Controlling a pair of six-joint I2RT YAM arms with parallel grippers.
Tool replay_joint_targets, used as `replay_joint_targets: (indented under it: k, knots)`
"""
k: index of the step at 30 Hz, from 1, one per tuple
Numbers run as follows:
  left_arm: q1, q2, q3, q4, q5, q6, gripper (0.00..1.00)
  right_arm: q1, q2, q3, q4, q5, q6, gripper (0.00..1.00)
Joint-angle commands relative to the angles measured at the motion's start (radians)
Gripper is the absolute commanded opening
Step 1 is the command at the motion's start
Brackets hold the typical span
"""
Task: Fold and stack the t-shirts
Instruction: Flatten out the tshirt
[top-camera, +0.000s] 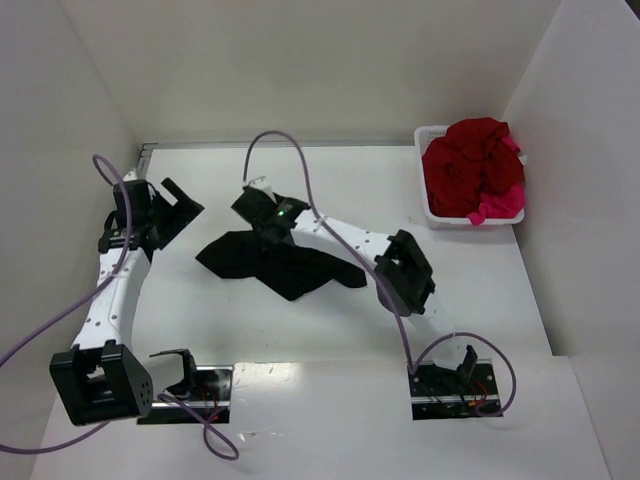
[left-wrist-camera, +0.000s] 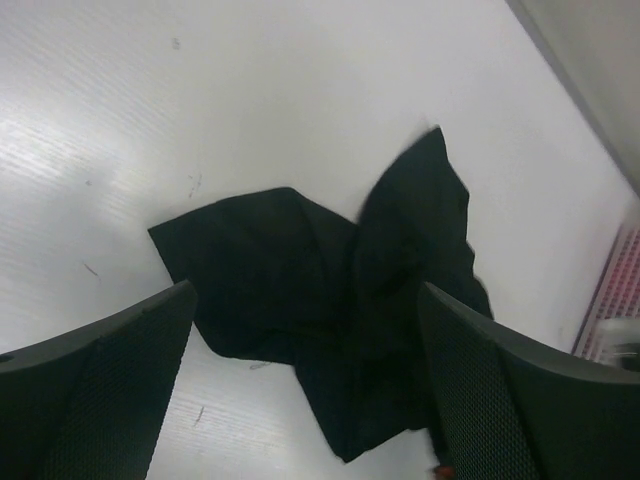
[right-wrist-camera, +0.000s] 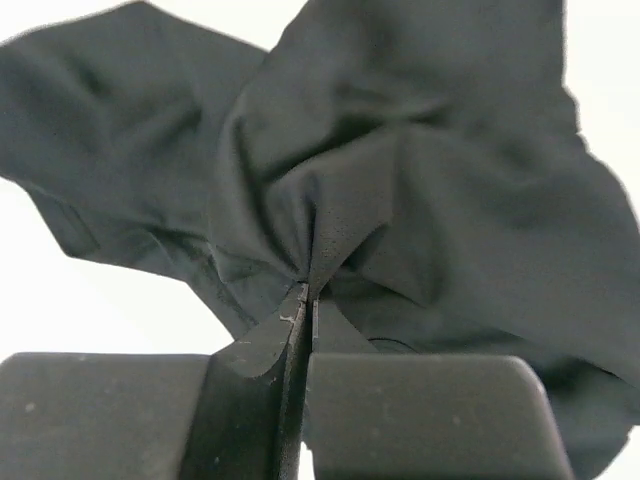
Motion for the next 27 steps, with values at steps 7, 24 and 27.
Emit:
replay_joint_targets:
  k: [7, 24, 27]
  knots:
    - [0.006, 0.227, 0.1, -0.069, 0.412, 0.324, 0.99, -0.154, -0.342, -0.009, 0.023, 0.2, -0.03, 0.0]
    - [-0.221, 0.508, 0.228, 0.028, 0.67, 0.357, 0.99, -0.248, -0.545, -0.068, 0.043, 0.141, 0.041, 0.0]
    - [-0.23, 0.499, 0.219, 0.037, 0.647, 0.347, 0.99, -0.248, -0.535, 0.049, 0.018, 0.155, 0.009, 0.0]
